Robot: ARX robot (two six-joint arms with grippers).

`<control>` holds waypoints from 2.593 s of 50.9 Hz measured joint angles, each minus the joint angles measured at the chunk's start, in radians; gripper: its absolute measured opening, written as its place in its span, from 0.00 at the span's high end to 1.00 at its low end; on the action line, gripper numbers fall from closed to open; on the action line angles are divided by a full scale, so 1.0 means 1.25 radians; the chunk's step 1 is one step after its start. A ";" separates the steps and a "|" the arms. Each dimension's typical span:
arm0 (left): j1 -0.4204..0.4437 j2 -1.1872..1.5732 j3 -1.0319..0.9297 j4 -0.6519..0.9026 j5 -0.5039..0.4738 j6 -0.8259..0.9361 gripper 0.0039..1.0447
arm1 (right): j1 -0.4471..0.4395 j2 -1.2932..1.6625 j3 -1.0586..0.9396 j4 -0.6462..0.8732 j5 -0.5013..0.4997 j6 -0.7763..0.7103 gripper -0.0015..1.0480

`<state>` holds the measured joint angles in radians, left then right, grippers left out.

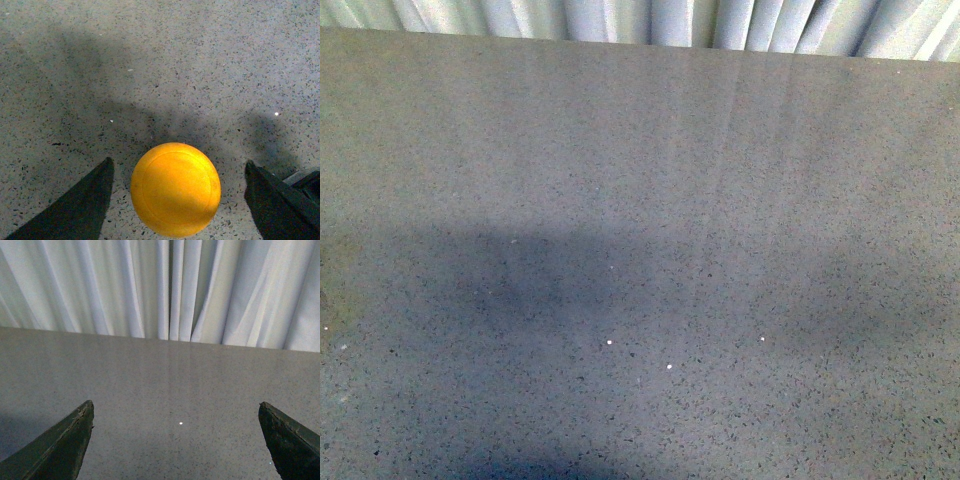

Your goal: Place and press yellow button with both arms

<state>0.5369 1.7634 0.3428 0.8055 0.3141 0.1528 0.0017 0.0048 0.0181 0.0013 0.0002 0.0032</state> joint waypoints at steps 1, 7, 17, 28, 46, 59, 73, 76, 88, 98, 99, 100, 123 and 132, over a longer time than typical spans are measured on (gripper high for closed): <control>0.000 0.000 0.000 0.000 0.000 0.000 0.33 | 0.000 0.000 0.000 0.000 0.000 0.000 0.09; 0.000 0.000 0.000 0.000 0.000 0.000 0.49 | 0.000 0.000 0.000 0.000 0.000 0.000 0.09; 0.000 0.000 0.000 0.000 0.000 0.000 0.66 | 0.000 0.000 0.000 0.000 0.000 0.000 0.09; -0.003 -0.010 -0.001 -0.009 0.002 -0.001 0.67 | 0.000 0.000 0.000 0.000 0.000 0.000 0.09; -0.058 -0.269 0.056 -0.153 0.011 -0.014 0.67 | 0.000 0.000 0.000 0.000 0.000 0.000 0.09; -0.486 -0.232 0.063 -0.073 -0.153 -0.128 0.67 | 0.000 0.000 0.000 0.000 0.000 0.000 0.09; -0.798 0.012 0.154 0.037 -0.218 -0.205 0.67 | 0.000 0.000 0.000 0.000 0.000 0.000 0.09; -0.824 0.047 0.171 0.039 -0.221 -0.213 0.67 | 0.000 0.000 0.000 0.000 0.000 0.000 0.09; -0.863 0.137 0.208 0.037 -0.235 -0.218 0.67 | 0.000 0.000 0.000 0.000 0.000 0.000 0.09; -0.883 0.191 0.222 0.037 -0.245 -0.215 0.67 | 0.000 0.000 0.000 0.000 0.000 0.000 0.09; -0.885 0.192 0.222 0.040 -0.247 -0.216 0.65 | 0.000 0.000 0.000 0.000 0.000 0.000 0.09; -0.886 0.192 0.222 0.041 -0.247 -0.216 0.62 | 0.000 0.000 0.000 0.000 0.000 0.000 0.09; -0.874 0.088 0.123 0.067 -0.217 -0.217 0.09 | 0.000 0.000 0.000 0.000 0.000 0.000 0.09; -0.754 -0.078 0.039 0.049 -0.156 -0.275 0.09 | 0.000 0.000 0.000 0.000 0.000 0.000 0.09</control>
<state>-0.4057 1.6653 0.3912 0.8665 0.1196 -0.1905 0.0017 0.0048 0.0181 0.0013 0.0002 0.0032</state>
